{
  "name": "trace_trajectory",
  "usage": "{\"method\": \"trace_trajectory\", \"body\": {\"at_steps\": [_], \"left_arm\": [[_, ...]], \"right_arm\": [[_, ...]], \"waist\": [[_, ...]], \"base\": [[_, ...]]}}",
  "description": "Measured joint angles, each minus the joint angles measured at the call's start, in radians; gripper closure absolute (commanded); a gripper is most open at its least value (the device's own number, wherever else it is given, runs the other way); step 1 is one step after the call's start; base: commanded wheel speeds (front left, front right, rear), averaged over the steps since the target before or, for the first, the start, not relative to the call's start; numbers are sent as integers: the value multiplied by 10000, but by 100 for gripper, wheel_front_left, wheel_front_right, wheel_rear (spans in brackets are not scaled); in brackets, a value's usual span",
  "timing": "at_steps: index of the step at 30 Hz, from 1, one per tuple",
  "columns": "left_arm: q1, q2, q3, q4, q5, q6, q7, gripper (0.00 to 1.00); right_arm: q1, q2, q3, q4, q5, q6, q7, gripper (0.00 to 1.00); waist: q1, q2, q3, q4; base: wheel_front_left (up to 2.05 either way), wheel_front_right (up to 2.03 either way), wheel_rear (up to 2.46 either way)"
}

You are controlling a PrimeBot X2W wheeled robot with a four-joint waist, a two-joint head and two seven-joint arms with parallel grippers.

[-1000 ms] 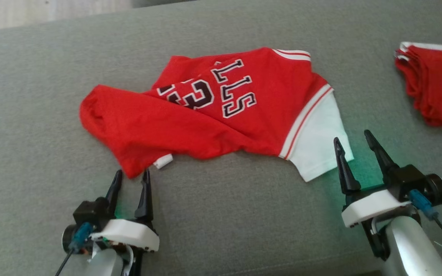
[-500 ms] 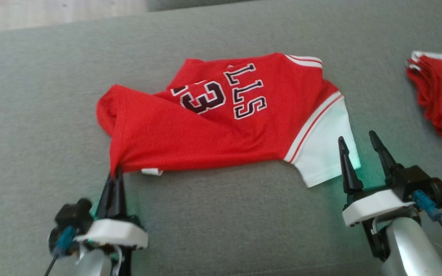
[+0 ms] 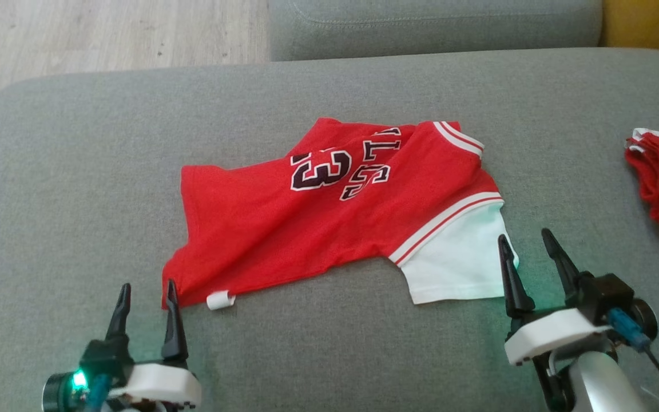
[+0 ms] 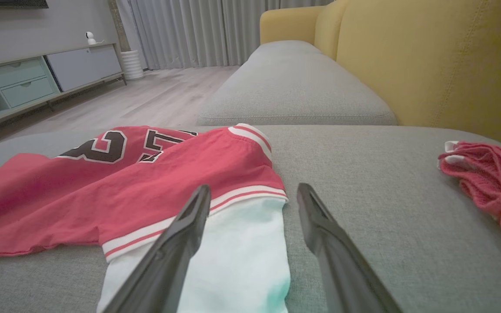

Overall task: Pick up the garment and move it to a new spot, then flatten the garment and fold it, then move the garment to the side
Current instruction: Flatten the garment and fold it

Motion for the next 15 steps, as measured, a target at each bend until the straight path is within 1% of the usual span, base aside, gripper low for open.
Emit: {"method": "trace_trajectory", "body": {"at_steps": [2, 6, 15], "left_arm": [[78, -2, -27, -71, 251, 117, 0, 0], [184, -2, -132, -75, 276, 272, 0, 0], [204, -2, -351, -33, 274, 353, 0, 0]], "right_arm": [[69, 19, -23, 27, 144, 0, 0, 0], [101, 27, 38, 169, 384, 0, 0, 0], [112, 35, 92, 301, 476, 0, 0, 0]], "waist": [[1, 0, -37, -43], [1, 0, -81, -130], [2, 0, -32, -126]], "base": [[0, 0, 0], [0, 0, 0], [0, 0, 0]]}}
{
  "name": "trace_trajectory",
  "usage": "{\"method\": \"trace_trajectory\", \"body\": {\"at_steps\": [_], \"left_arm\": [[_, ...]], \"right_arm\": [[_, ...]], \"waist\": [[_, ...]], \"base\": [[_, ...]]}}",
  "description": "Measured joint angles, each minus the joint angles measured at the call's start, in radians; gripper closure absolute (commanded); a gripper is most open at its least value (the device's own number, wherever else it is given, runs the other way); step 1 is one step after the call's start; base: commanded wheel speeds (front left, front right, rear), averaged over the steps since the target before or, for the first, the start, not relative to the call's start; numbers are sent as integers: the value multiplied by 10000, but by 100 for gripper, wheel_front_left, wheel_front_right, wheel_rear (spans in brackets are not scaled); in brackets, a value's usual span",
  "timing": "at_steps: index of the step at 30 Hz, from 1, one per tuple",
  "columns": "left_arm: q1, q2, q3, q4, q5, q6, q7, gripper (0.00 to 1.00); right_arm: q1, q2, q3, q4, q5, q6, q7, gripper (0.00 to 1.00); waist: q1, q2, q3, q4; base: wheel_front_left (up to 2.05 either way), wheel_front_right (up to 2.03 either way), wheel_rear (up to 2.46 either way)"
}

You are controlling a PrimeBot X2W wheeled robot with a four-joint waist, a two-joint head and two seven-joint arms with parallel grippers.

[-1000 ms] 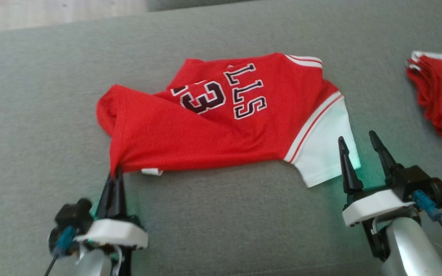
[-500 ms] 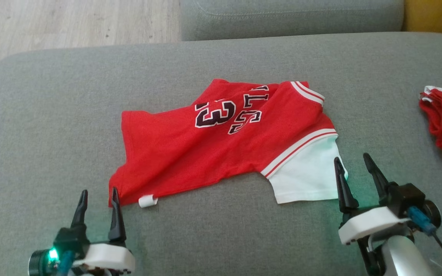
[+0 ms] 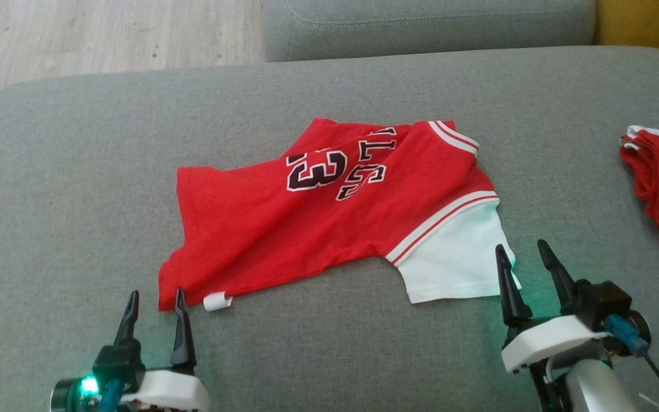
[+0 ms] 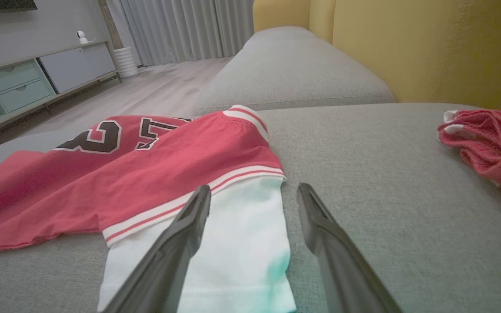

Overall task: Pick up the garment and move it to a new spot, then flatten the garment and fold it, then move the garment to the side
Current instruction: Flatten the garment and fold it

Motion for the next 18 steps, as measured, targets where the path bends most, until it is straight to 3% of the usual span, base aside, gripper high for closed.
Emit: {"method": "trace_trajectory", "body": {"at_steps": [6, 18], "left_arm": [[-3, 2, -27, 102, -10, -4, 0, 0], [-277, 2, -314, 623, -313, -270, 2, 0]], "right_arm": [[-17, 6, 12, 364, 67, 0, 0, 0], [-604, 19, -288, 2220, -211, 0, 0, 0]], "waist": [[1, 0, 140, 76], [0, 0, 552, 103]], "base": [[0, 0, 0], [0, 0, 0]]}}
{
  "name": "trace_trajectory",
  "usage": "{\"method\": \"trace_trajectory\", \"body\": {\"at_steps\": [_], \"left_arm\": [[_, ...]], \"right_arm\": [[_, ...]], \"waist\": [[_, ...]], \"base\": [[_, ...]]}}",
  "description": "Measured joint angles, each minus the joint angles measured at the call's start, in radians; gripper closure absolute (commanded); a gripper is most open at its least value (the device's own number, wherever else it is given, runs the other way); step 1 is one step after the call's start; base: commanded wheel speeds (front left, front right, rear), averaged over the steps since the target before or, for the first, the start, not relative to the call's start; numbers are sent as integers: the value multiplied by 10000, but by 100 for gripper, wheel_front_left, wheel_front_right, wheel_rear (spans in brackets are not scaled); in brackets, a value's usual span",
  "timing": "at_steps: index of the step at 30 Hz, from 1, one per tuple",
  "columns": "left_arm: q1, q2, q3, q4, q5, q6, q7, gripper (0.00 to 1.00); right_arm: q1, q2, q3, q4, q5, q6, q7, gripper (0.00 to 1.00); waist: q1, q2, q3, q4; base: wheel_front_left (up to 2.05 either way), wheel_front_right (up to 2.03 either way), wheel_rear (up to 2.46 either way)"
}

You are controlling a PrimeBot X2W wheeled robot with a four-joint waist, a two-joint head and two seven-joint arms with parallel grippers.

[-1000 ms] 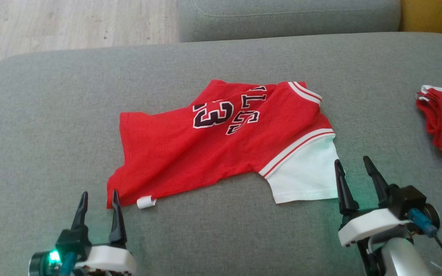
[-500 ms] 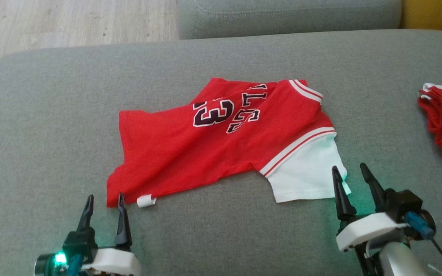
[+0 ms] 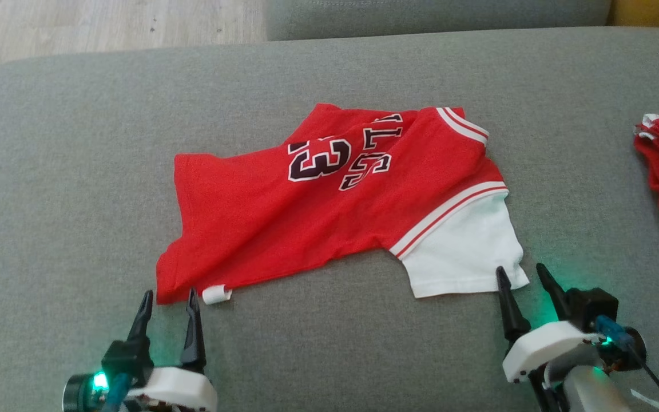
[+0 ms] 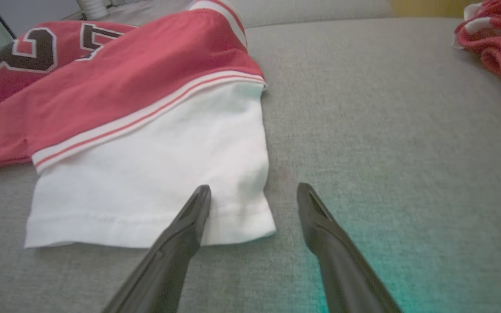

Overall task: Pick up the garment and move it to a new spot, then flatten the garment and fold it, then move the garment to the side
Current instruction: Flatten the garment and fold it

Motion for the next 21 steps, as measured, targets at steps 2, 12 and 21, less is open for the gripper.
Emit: {"method": "trace_trajectory", "body": {"at_steps": [2, 12, 21], "left_arm": [[-91, -2, -10, 6, 0, 2, -2, 0], [-150, -2, -36, 138, -251, -77, 0, 0], [-158, 4, -351, 449, -941, -658, 0, 0]], "right_arm": [[-181, -2, -46, 416, 2, 0, 0, 0], [-945, 6, -121, 1396, 635, 2, -88, 100], [-155, 48, -1818, 263, 232, 2, -36, 100]], "waist": [[0, 0, 40, 7], [0, 0, 209, 49], [0, 0, 321, -173]], "base": [[0, 0, 0], [0, 0, 0], [0, 0, 0]]}}
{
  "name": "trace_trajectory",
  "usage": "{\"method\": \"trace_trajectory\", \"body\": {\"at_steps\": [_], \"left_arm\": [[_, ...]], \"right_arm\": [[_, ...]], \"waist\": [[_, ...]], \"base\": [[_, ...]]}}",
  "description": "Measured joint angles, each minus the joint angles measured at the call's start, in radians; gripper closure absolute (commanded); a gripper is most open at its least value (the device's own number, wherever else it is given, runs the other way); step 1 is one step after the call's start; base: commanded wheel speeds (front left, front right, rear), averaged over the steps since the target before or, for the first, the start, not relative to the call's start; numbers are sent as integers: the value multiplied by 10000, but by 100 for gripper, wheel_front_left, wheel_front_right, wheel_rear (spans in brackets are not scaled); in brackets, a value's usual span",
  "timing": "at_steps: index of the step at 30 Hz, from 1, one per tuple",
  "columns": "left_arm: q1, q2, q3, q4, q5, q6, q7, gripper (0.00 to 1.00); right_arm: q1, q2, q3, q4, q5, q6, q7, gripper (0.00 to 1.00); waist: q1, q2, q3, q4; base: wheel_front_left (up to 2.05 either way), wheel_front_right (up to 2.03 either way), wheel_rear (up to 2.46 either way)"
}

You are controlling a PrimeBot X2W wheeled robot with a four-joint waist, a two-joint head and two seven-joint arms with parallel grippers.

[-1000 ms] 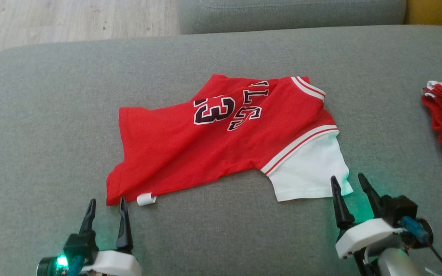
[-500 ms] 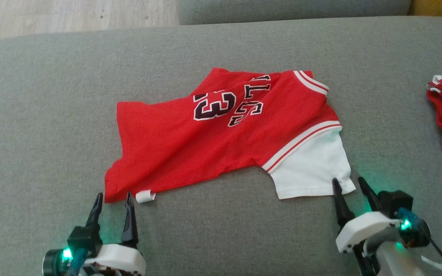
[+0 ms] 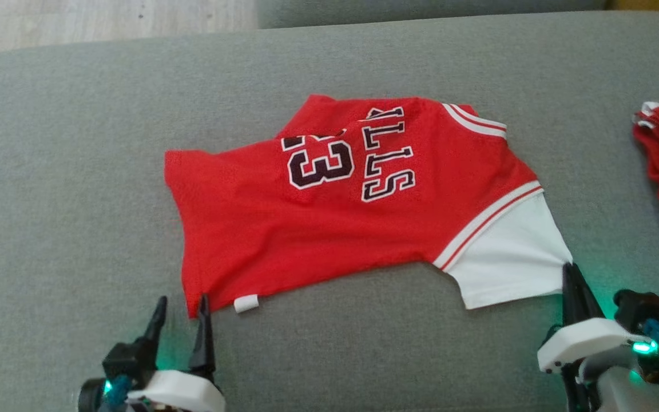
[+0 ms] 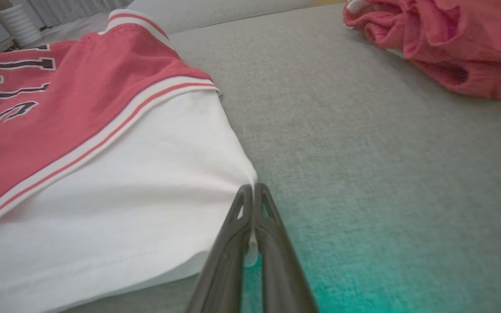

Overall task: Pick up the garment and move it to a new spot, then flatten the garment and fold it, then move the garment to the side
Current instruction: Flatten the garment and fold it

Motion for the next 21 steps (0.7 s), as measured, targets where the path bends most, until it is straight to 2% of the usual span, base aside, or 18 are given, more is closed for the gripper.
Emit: {"method": "trace_trajectory", "body": {"at_steps": [7, 14, 15, 16, 17, 21], "left_arm": [[-184, 12, -518, 723, -1292, -489, -61, 0], [-682, 19, -665, 1035, -1632, -583, -157, 0], [-682, 19, -665, 1035, -1632, -583, -157, 22], [-723, 19, -681, 1097, -1766, -587, -178, 76], [-779, 27, -800, 1154, -1797, -585, -194, 100], [-1076, 109, -1254, 1411, -2121, -581, -247, 100]], "right_arm": [[93, 2, 38, -303, 23, 0, 6, 100], [60, 4, 309, -537, 213, 0, 6, 100], [60, 4, 309, -537, 213, 0, 6, 100], [54, 4, 334, -573, 238, 0, 8, 100], [48, 4, 351, -612, 244, -2, 8, 100], [30, 6, 347, -966, 443, 0, 8, 100]], "waist": [[0, 0, 122, -243], [0, 0, 358, -410], [0, 0, 358, -410], [0, 0, 380, -427], [-1, 0, 401, -442], [0, 0, 383, -446]], "base": [[0, 0, 0], [0, 0, 0], [0, 0, 0], [0, 0, 0], [0, 0, 0], [0, 0, 0]]}}
